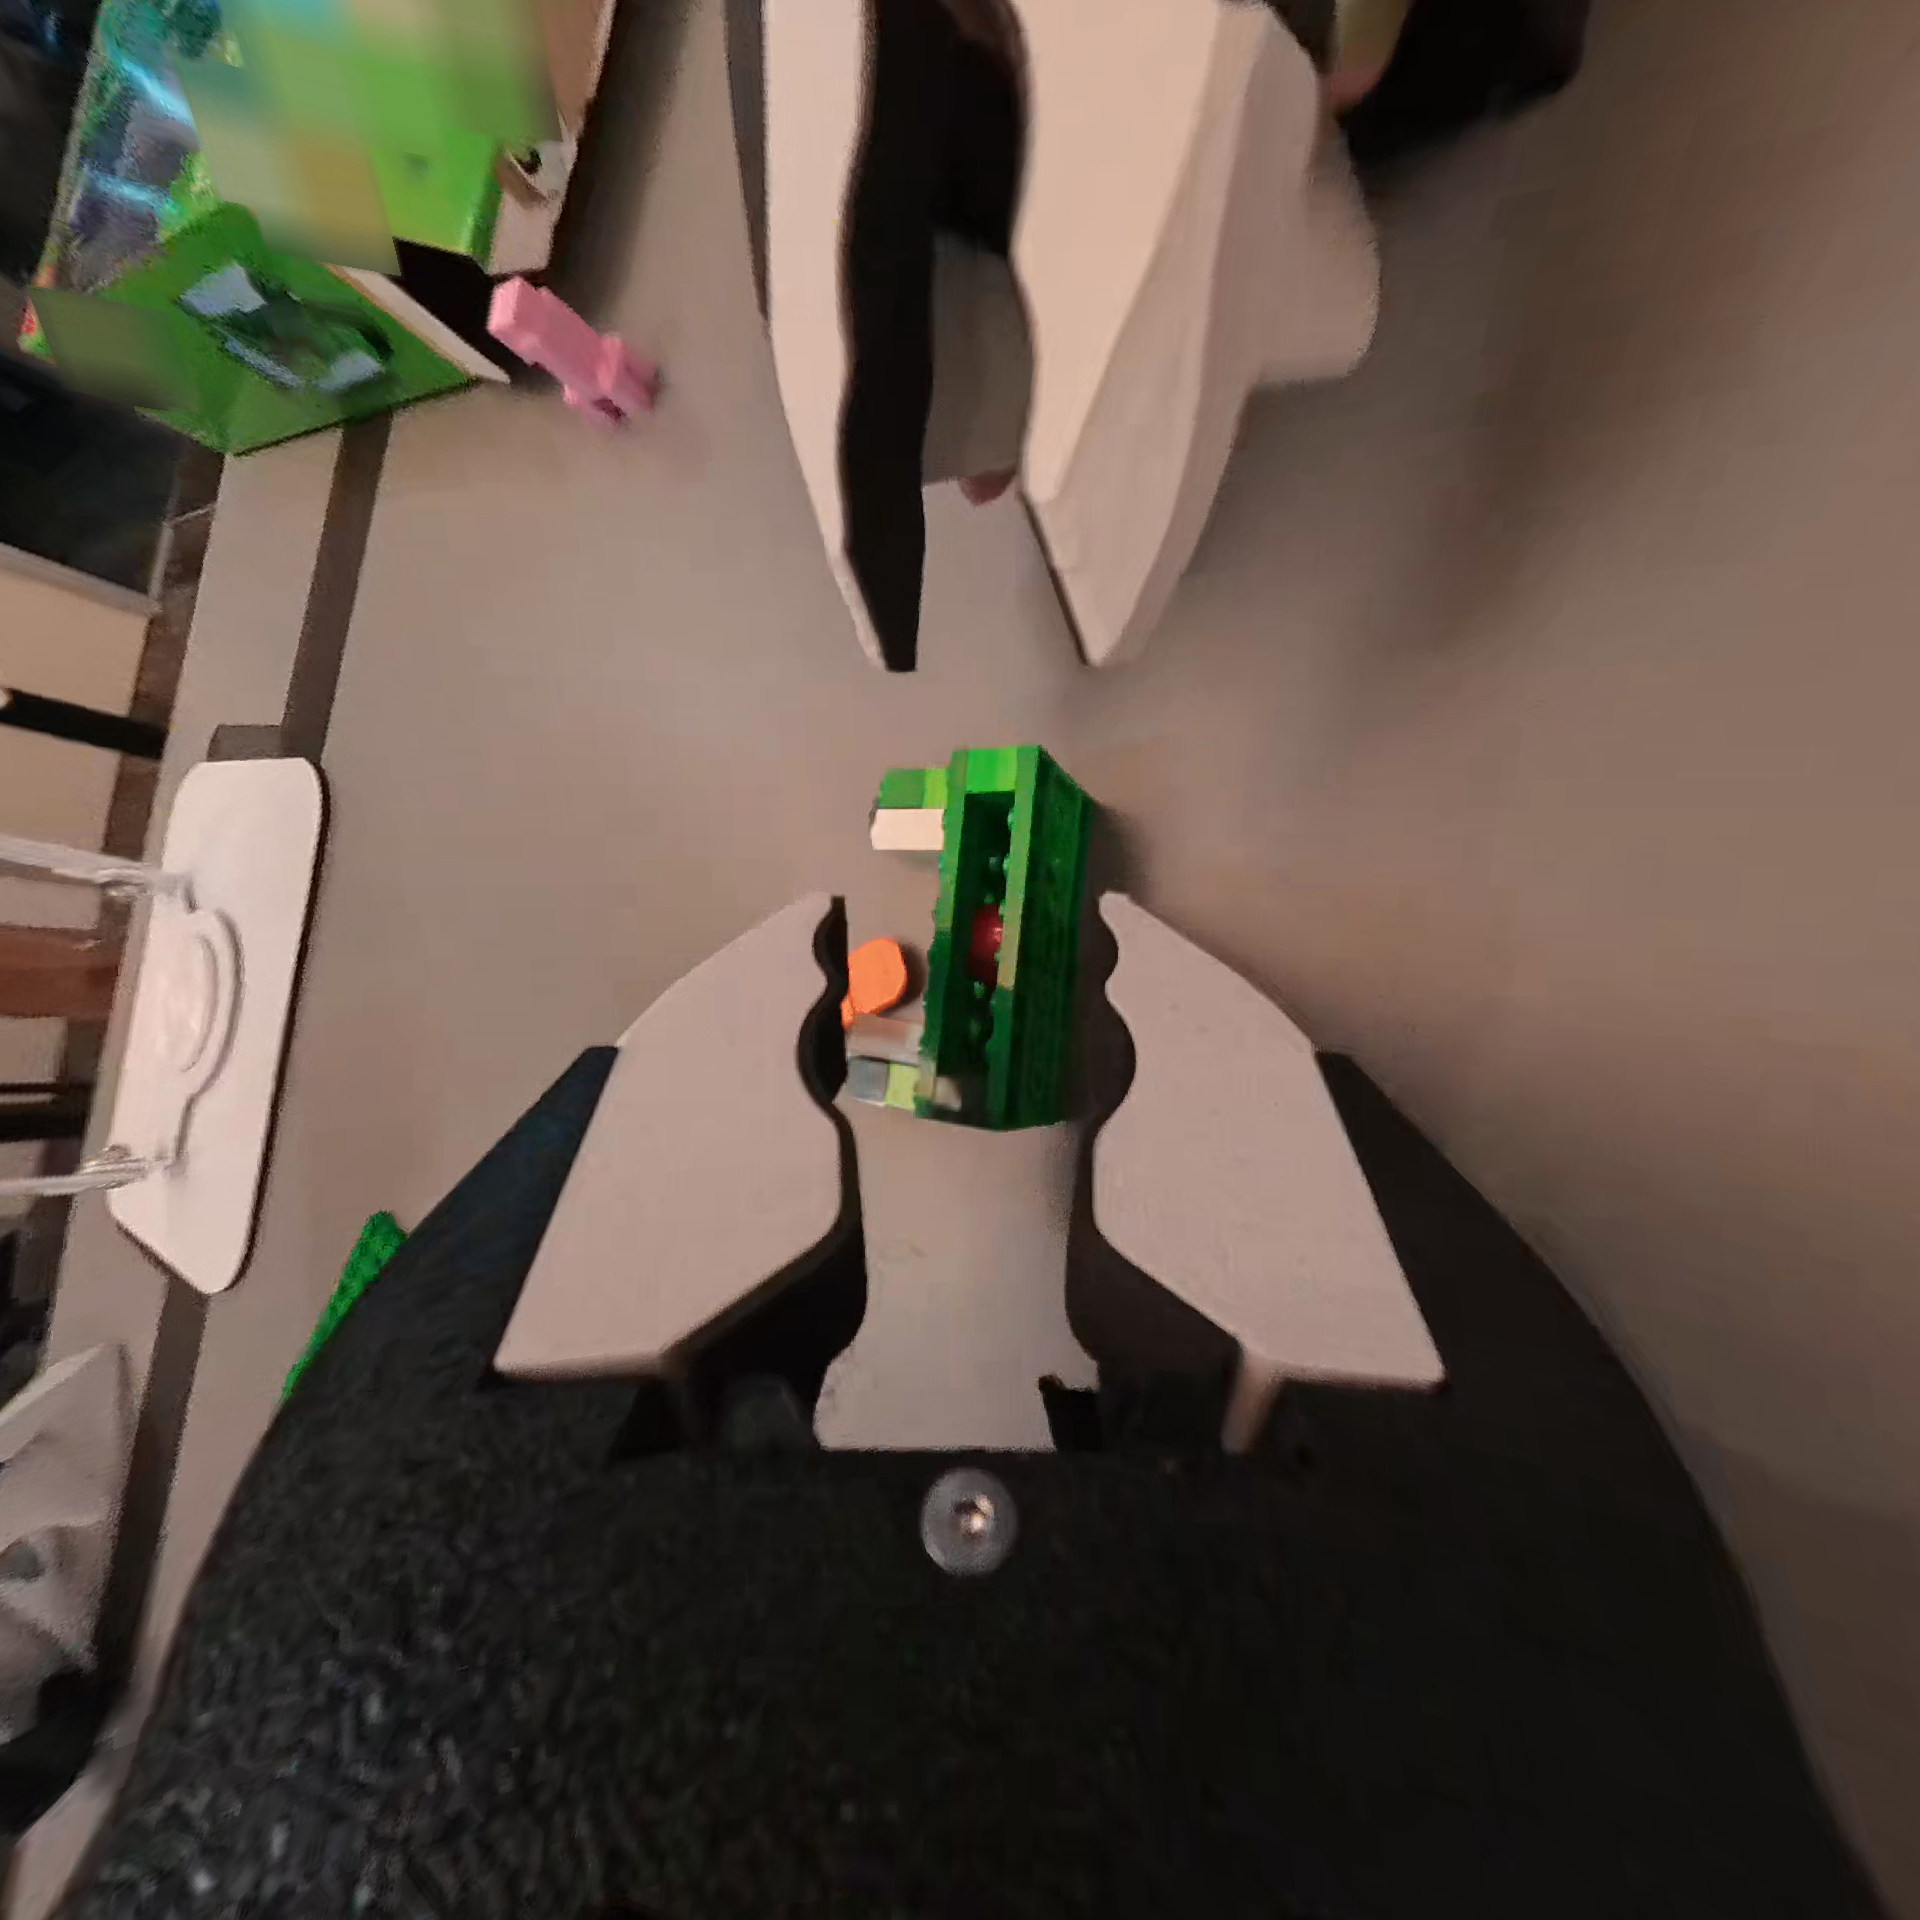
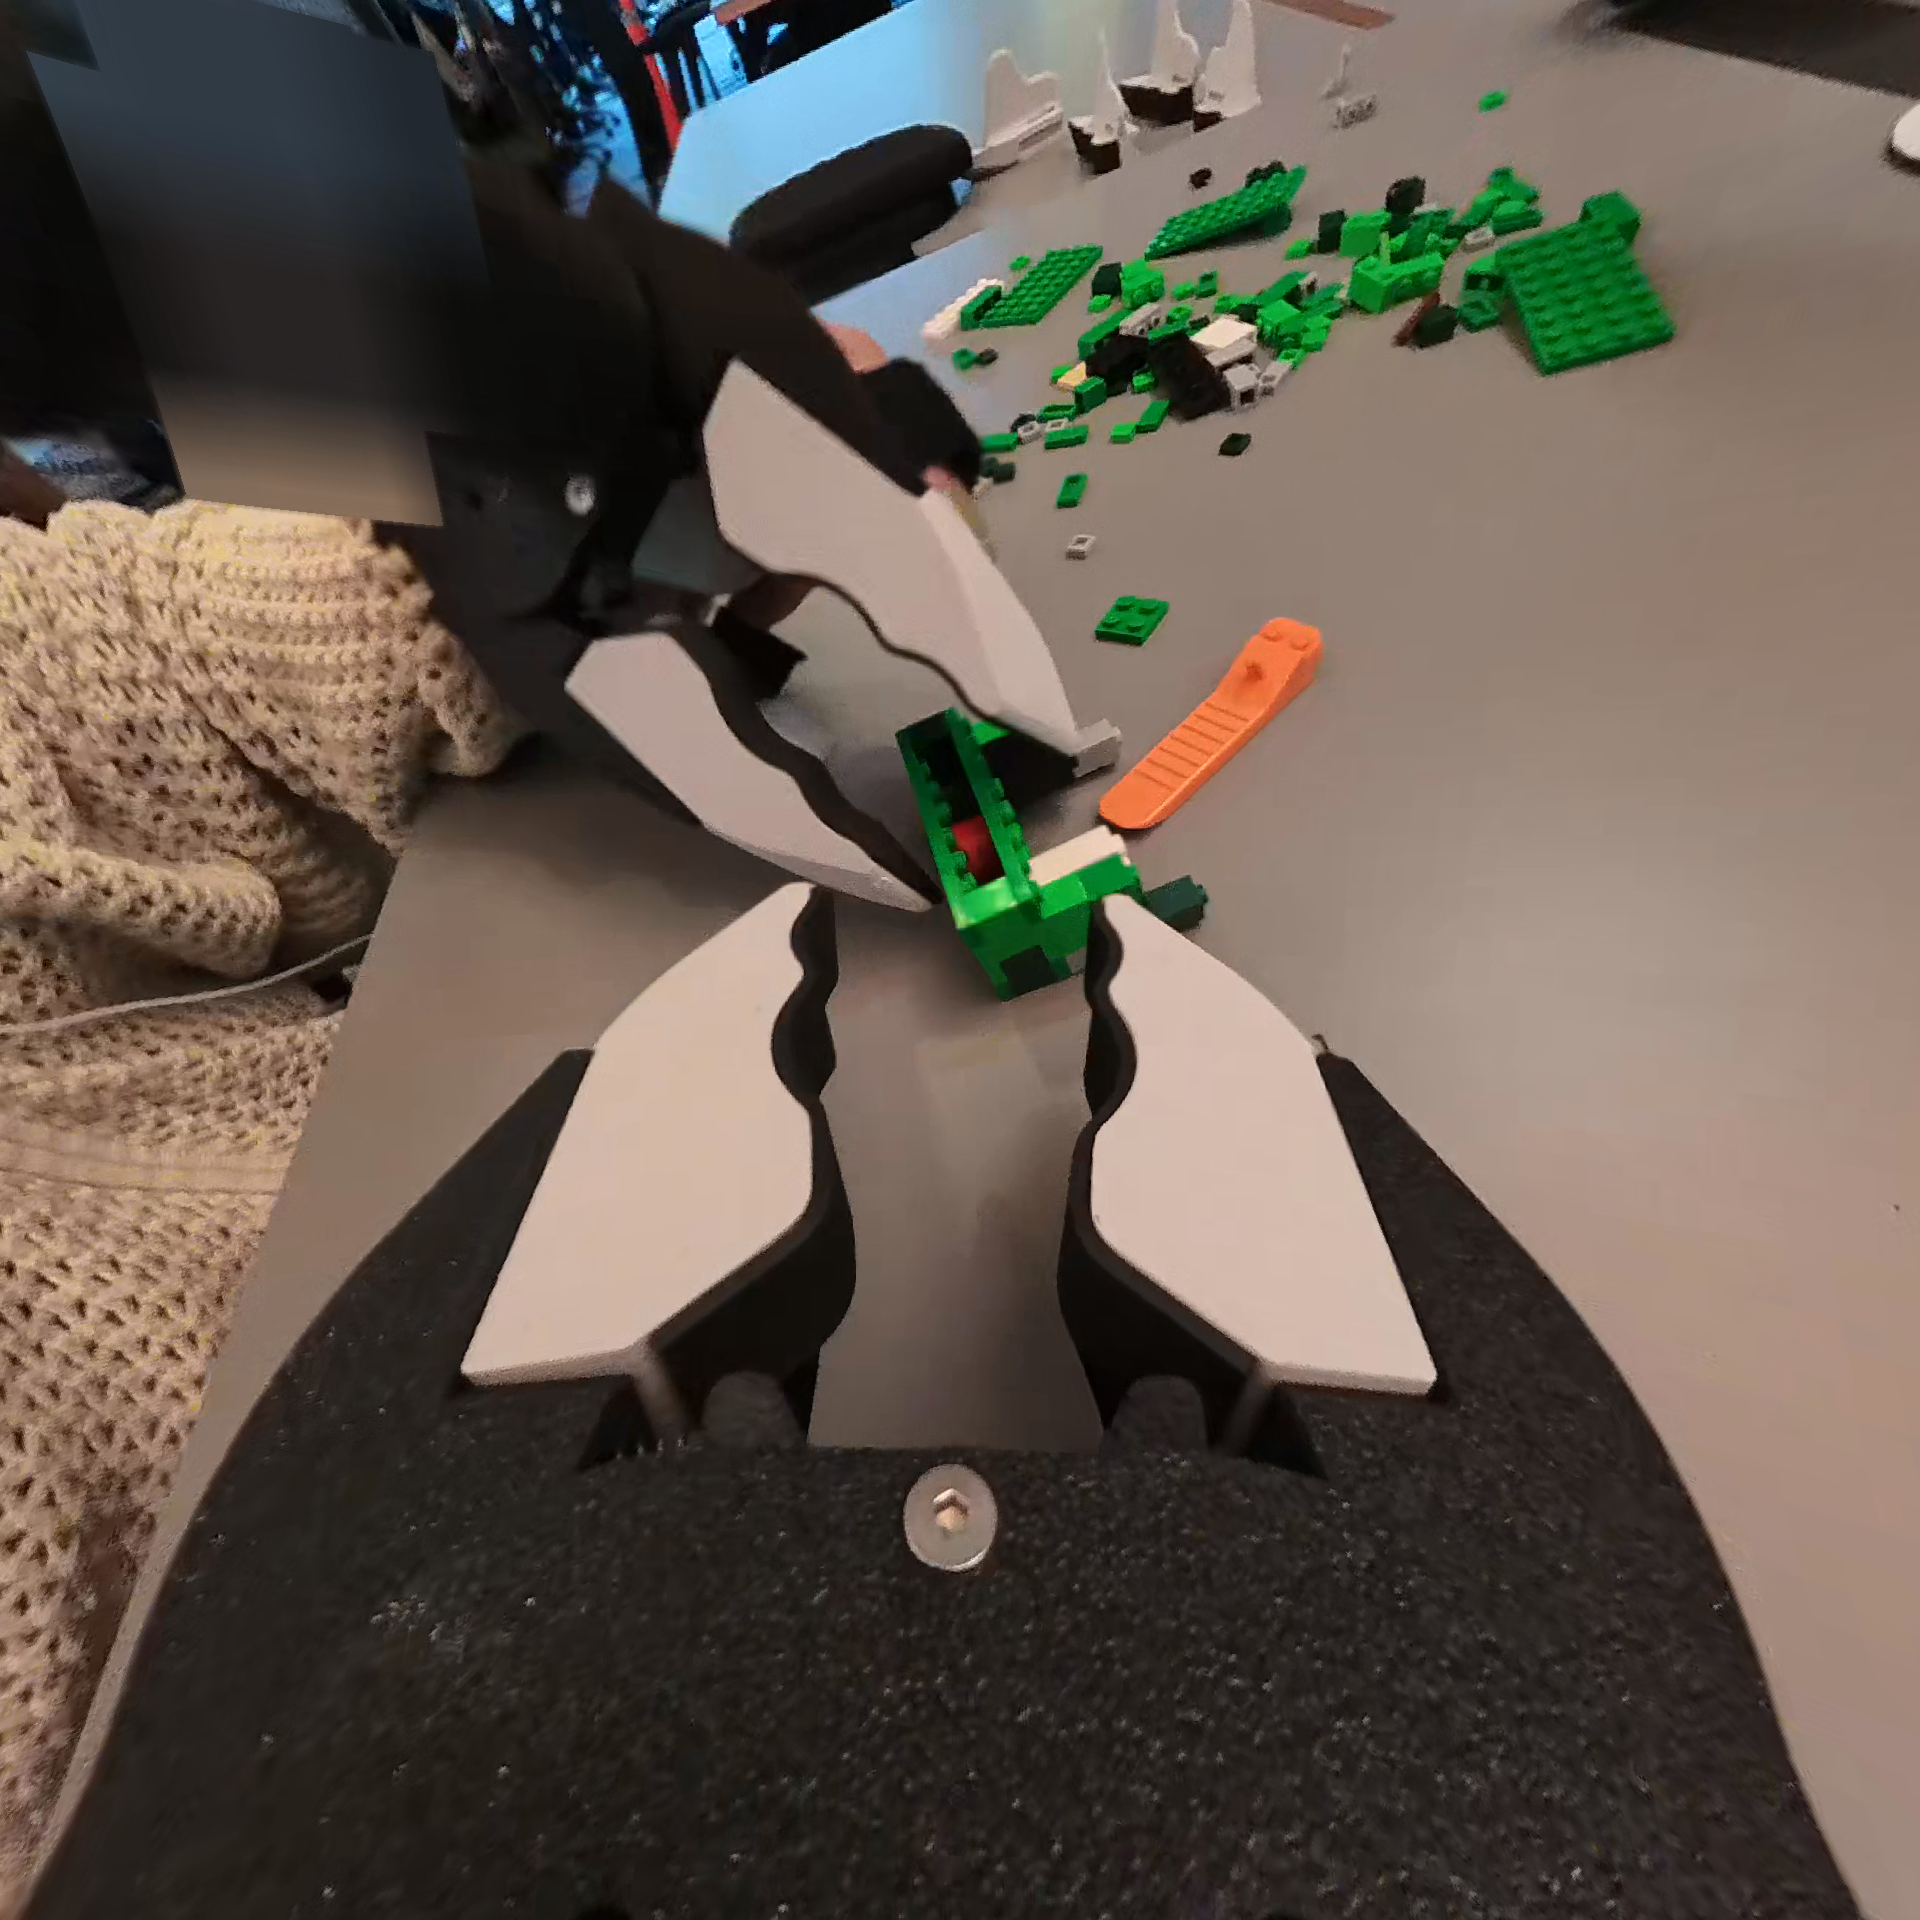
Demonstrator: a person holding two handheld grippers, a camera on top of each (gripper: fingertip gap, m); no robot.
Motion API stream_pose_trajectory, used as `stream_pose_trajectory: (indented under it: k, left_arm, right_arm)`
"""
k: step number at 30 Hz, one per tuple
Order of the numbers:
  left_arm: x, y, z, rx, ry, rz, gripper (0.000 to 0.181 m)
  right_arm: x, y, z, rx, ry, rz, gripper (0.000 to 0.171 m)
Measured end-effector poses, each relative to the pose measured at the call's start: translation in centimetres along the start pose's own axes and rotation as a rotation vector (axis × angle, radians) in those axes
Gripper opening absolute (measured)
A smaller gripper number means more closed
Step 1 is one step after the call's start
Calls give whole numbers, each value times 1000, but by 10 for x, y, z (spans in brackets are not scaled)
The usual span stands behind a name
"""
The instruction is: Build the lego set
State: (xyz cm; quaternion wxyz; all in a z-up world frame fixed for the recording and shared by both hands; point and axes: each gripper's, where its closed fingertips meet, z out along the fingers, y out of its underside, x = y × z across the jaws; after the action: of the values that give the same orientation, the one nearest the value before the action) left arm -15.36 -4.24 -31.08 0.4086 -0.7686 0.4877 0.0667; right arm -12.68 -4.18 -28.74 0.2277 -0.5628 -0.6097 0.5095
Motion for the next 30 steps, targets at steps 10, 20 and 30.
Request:
stream_pose_trajectory:
  k: [10, 20, 30]
  left_arm:
    - [6, 5, -8, -146, -430, 504, 23]
    - [7, -21, -28, -5, -670, 613, 23]
    - [32, -23, -41, 57, -506, 388, 58]
  right_arm:
    - [7, 7, 3, -46, 21, 79, 40]
    - [-19, -1, 15, -8, -160, 212, 44]
    - [-19, 13, 16, -113, -50, -36, 27]
